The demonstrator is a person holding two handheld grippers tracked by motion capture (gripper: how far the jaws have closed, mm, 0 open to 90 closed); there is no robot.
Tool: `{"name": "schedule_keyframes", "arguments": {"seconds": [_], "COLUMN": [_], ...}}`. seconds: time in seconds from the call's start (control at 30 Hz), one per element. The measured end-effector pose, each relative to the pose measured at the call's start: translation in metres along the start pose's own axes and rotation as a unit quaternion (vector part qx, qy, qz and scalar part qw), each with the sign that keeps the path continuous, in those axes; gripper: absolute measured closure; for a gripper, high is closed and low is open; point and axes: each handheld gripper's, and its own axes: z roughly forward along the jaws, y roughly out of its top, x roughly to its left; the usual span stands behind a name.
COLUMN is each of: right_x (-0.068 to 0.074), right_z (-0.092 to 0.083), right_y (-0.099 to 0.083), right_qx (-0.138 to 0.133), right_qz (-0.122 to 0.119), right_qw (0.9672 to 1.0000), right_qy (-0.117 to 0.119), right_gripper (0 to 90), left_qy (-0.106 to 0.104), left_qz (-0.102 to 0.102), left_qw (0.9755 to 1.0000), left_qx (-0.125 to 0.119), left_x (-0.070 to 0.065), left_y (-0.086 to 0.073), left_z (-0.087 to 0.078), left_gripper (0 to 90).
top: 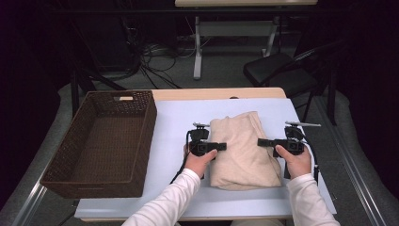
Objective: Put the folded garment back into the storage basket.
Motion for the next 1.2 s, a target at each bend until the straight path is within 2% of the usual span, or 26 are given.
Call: {"name": "schedule_keyframes", "arguments": {"seconds": [0.2, 0.37, 0.67, 0.97, 1.2], "right_x": [0.006, 0.013, 0.025, 0.038, 0.052], "right_z": [-0.001, 0.000, 0.007, 0.018, 0.019], "right_y": [0.001, 0.002, 0.011, 0.026, 0.039], "right_qx": [-0.004, -0.007, -0.009, -0.003, -0.002], "right_qz": [0.000, -0.013, -0.009, -0.009, -0.014], "right_qw": [1.0000, 0.9999, 0.9999, 0.9999, 0.9999], "right_qy": [0.005, 0.004, 0.010, 0.007, 0.006], "right_gripper": [71.2, 71.3, 71.3, 71.5, 71.5], "left_qy": [0.000, 0.002, 0.005, 0.007, 0.004], "left_qz": [0.003, 0.003, 0.008, 0.001, -0.002], "left_qw": [1.0000, 1.0000, 0.9999, 1.0000, 0.9999], "left_qx": [-0.002, -0.004, -0.004, -0.005, -0.010], "left_x": [0.000, 0.001, 0.007, 0.018, 0.020], "left_y": [0.003, 0.005, 0.020, 0.033, 0.043], "left_z": [-0.007, -0.014, -0.028, -0.034, -0.047], "left_gripper": [57.8, 57.9, 58.1, 58.2, 58.2]}}
